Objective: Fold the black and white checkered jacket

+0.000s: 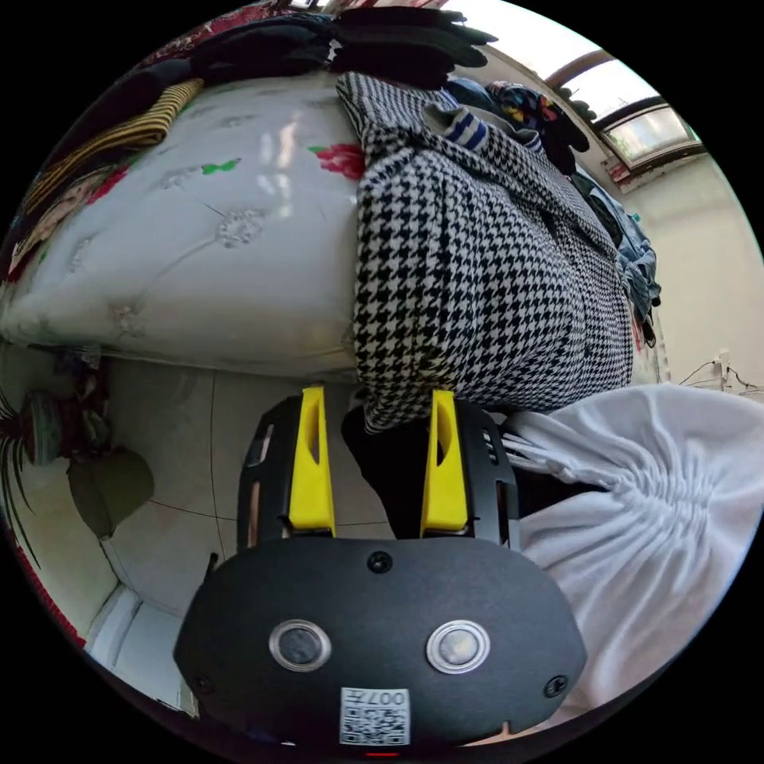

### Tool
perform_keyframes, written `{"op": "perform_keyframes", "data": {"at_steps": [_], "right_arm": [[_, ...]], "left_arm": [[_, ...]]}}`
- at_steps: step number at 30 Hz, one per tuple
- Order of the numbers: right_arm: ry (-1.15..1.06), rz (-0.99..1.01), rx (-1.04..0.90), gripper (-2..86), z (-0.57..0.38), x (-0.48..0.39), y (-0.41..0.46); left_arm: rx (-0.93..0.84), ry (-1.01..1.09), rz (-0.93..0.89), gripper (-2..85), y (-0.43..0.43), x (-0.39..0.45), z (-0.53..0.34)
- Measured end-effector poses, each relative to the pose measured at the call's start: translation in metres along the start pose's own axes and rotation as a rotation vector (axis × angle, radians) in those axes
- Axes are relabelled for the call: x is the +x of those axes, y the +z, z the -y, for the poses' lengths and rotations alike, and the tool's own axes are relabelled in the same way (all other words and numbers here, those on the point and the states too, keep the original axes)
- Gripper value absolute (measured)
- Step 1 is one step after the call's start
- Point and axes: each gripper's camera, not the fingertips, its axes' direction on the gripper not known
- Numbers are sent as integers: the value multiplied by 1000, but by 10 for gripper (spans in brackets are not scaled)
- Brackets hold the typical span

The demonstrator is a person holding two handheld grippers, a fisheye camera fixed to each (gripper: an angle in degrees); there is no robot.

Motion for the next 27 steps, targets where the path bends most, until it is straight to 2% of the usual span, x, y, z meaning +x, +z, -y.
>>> {"op": "perform_keyframes", "data": {"at_steps": [2,3,7,10,15,19,21,23,25,27], "right_arm": [[4,46,-72,124,14,3,12],[36,0,-90,116,24,6,10],[8,51,-190,92,47,21,2],[9,284,-234,75,54,35,3],[-47,363,-269,27,69,42,-4],[-84,626,-153,13,102,61,-67],[-94,737,-24,11,143,73,-119],[-83,795,95,14,183,79,-157],[-20,839,215,23,227,86,-184],[113,752,339,45,281,89,-199]], "left_arm": [[-52,13,-42,123,8,1,14],[-100,57,-64,108,8,4,24],[-218,203,-26,48,-7,18,43],[-267,267,-119,33,-34,16,48],[-297,341,-336,14,-94,12,61],[-281,402,-548,8,-144,6,100],[-175,417,-705,11,-184,-5,147],[-53,377,-780,19,-214,-18,191],[52,185,-780,33,-228,-42,238],[185,-142,-761,68,-221,-75,281]]}}
